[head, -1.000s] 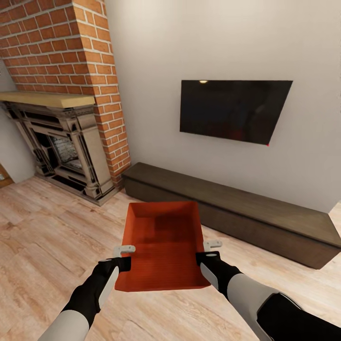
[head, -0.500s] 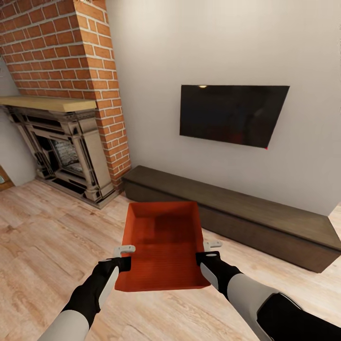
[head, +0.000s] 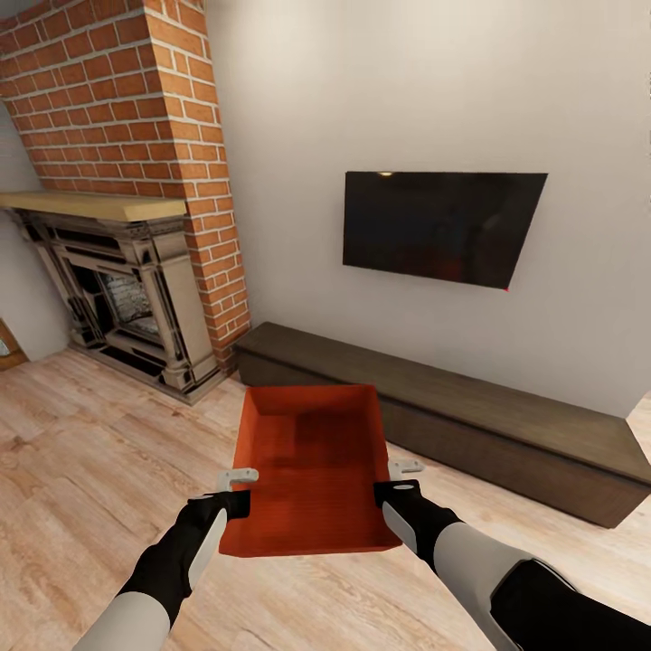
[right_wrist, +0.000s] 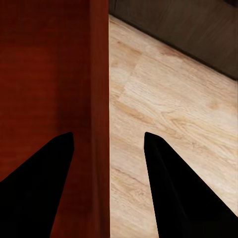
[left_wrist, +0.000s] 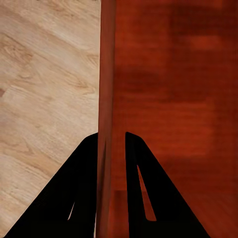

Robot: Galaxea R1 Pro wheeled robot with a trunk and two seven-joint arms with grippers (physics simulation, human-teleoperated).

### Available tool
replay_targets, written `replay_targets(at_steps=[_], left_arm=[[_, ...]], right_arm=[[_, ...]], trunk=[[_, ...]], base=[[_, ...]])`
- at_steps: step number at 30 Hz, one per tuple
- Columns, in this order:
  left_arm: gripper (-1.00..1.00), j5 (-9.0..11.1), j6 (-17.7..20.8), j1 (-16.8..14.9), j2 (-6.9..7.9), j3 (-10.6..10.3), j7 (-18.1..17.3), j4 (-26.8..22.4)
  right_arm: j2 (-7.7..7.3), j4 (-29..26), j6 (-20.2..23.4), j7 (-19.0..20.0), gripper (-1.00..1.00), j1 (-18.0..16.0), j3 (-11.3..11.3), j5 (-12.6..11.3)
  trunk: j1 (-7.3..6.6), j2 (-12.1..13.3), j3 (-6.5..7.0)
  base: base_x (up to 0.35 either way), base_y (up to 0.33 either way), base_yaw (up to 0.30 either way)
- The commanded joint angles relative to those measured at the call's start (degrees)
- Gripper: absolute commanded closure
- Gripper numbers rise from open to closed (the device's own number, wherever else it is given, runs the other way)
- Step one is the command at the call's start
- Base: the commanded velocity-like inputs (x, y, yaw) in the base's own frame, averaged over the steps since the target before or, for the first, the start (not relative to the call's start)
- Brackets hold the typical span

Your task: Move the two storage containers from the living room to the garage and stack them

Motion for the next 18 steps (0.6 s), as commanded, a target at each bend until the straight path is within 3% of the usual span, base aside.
replay_targets(at_steps=[1,18], left_arm=[[1.0,-0.6,0.46,-0.02,0.06,-0.17,0.85,0.48],[1.0,-0.6,0.38,-0.02,0.06,-0.17,0.89,0.46]], right_arm=[[-0.03,-1.44,0.36,-0.23,1.0,-0.07,0.59,0.53],[-0.07,-1.44,0.36,-0.2,1.0,-0.07,0.61,0.53]], trunk=[[0.04,-0.13,-0.03],[0.04,-0.13,1.44]], base=[[0.0,0.0,0.0],[0.0,0.0,0.0]])
